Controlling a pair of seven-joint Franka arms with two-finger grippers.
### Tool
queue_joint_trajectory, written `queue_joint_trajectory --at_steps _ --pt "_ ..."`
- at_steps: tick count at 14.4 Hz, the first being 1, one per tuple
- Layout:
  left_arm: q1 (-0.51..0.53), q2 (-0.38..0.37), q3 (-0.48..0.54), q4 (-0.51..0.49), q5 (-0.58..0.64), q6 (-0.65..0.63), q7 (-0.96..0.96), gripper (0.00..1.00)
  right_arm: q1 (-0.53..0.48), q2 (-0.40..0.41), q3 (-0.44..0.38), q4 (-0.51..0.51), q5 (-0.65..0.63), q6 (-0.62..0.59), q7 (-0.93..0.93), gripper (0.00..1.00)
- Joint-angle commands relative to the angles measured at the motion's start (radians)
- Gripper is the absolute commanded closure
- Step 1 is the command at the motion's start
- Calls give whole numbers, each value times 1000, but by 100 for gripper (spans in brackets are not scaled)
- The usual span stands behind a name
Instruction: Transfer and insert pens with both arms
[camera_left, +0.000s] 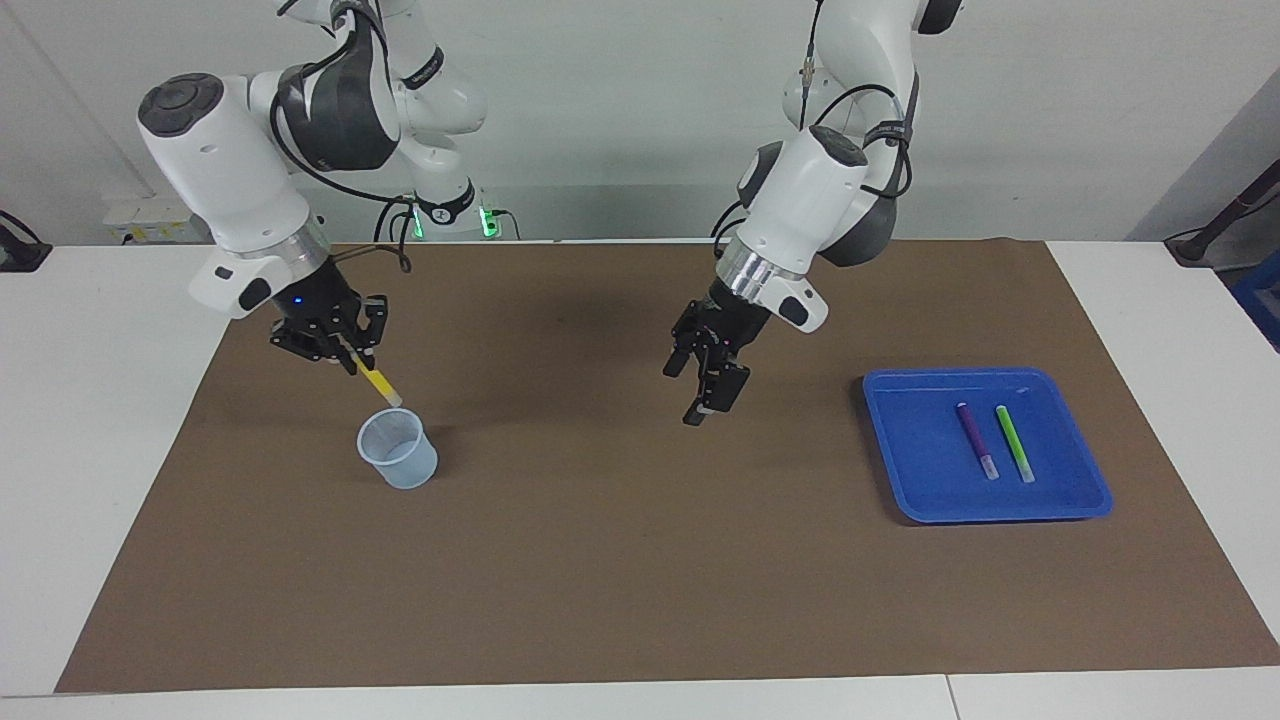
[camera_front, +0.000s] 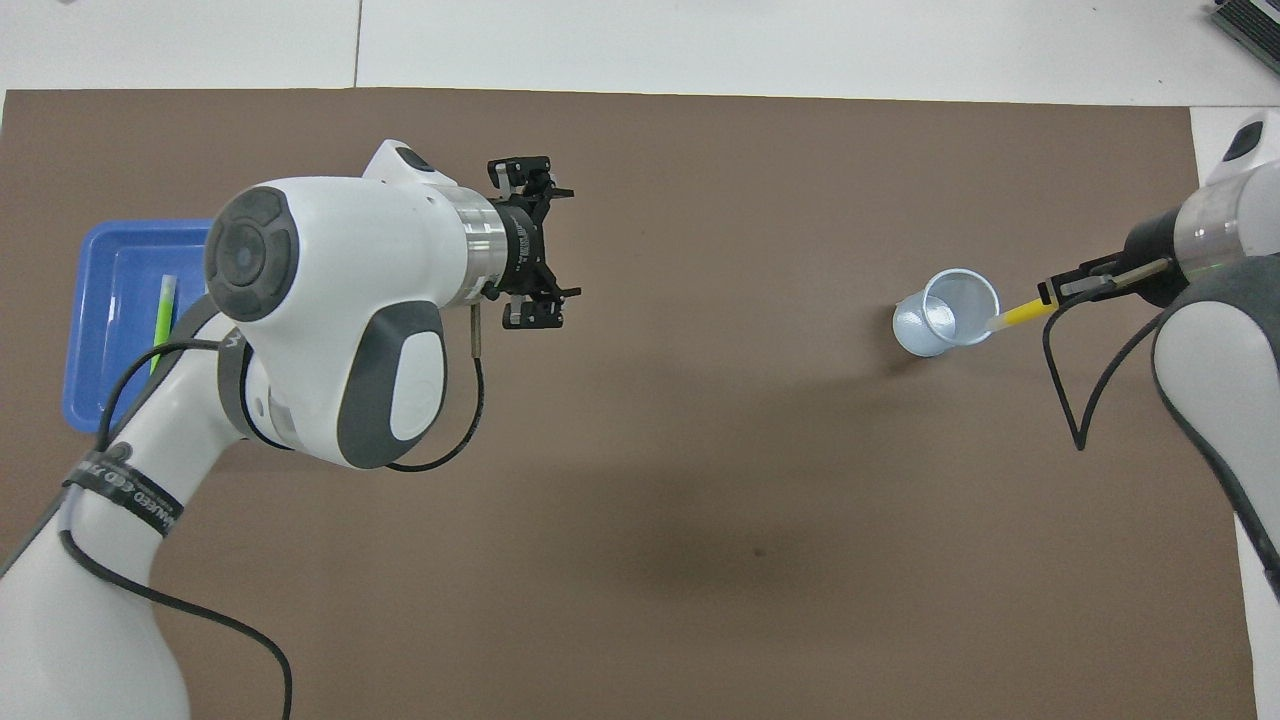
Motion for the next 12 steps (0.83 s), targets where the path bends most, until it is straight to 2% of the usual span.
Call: queue_joint_trajectory --at_steps 1,4,10,11,12 --pt "81 -40 -3 -19 10 -124 201 0 -20 22 12 -24 -18 51 -25 100" --pt "160 -52 -3 -16 10 -219 388 0 -11 51 12 -22 -18 94 -14 100" --pt "288 -55 -1 -11 22 -279 698 0 1 94 14 -22 -18 155 7 100" --pt "316 -55 -3 -8 53 -297 751 0 1 97 14 -28 -19 169 7 100" --pt "321 -57 -3 -2 93 -328 816 0 0 100 14 -43 -19 186 6 94"
